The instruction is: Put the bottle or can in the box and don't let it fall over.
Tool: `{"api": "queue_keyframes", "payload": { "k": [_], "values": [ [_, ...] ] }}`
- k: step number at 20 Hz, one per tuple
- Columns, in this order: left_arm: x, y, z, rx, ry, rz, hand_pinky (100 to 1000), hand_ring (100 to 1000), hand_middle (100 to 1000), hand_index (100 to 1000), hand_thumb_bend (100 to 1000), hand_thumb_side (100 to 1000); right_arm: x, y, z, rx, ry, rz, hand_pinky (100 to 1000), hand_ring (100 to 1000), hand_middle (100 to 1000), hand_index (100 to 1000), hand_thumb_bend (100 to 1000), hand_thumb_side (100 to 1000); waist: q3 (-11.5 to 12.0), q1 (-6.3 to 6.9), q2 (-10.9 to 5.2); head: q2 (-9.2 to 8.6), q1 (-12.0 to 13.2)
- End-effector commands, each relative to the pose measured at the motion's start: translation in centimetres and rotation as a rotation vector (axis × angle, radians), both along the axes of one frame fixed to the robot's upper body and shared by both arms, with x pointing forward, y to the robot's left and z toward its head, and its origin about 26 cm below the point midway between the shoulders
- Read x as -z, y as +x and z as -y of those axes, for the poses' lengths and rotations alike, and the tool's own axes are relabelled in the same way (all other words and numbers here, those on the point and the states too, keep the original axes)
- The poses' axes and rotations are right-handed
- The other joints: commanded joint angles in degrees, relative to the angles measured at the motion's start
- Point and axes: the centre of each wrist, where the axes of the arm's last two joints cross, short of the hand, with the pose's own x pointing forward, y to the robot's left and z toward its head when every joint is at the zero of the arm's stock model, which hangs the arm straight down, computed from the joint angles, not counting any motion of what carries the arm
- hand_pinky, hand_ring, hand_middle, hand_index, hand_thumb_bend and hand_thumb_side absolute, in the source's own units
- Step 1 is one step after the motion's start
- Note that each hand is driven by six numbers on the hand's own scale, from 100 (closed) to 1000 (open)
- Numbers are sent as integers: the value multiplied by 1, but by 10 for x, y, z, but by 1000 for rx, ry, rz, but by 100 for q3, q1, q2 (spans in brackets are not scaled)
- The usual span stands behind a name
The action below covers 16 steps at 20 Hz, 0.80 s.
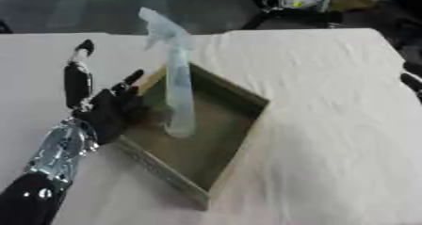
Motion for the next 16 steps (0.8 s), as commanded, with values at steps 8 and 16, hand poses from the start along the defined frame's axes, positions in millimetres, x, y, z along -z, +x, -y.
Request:
{"api": "queue_keyframes", "payload": {
  "k": [8,16],
  "values": [
    [-53,-22,-81,-277,20,275,100,100,100,916,506,1000,-16,-8,3,18,-64,59,890,828,819,891,100,736,67,-59,-132,-99,-91],
    [-71,-44,-142,-599,125,500,642,354,437,964,435,1000,-14,-10,5,18,-83,80,888,828,819,890,100,727,126,-71,-119,-138,-139]
  ]
}}
